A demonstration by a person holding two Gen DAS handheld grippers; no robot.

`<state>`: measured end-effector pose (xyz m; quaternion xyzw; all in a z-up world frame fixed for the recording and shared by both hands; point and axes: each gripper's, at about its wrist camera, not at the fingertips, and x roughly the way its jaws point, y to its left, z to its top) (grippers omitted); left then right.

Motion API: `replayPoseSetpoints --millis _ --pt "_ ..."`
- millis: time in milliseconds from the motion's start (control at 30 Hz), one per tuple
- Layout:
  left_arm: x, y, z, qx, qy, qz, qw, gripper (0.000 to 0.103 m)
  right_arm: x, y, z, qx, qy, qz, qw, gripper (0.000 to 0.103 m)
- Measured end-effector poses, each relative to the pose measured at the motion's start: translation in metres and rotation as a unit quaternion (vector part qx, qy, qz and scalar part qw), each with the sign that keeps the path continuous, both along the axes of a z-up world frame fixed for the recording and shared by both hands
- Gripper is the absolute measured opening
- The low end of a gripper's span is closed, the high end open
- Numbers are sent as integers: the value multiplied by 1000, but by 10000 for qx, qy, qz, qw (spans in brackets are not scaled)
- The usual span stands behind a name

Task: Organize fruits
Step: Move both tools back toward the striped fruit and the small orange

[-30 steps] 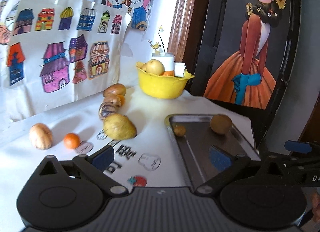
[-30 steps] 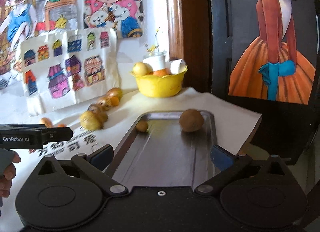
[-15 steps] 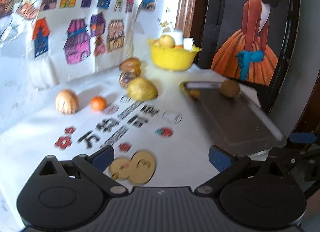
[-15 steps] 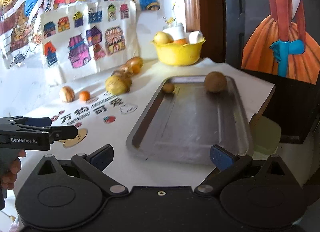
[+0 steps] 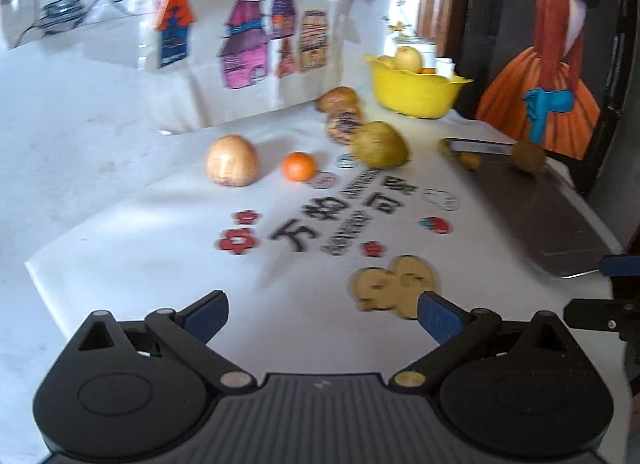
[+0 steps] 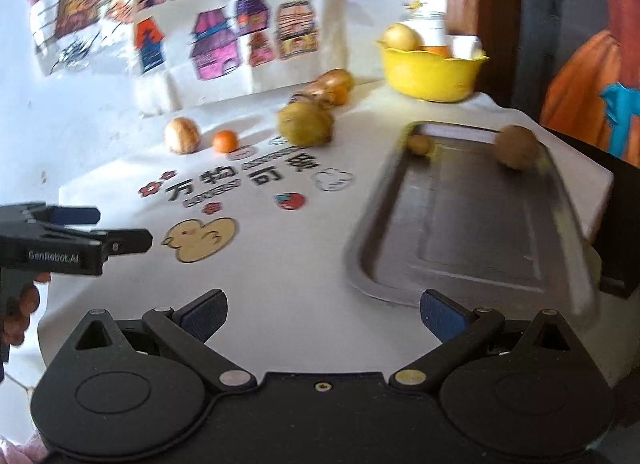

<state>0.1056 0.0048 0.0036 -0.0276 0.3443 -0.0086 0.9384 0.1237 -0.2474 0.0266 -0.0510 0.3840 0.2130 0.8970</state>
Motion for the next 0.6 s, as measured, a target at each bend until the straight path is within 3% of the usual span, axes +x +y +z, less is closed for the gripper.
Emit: replayPoseSetpoints --millis 167,367,600 --pt "7 33 1 136 -4 239 9996 103 12 30 2 -151 -67 427 9990 102" --pt "24 71 10 -187 -51 376 9991 103 30 71 11 -423 -323 936 9942 102" --pt "51 94 15 -191 -288 242 9991 103 55 114 24 -792 -763 1634 9804 102"
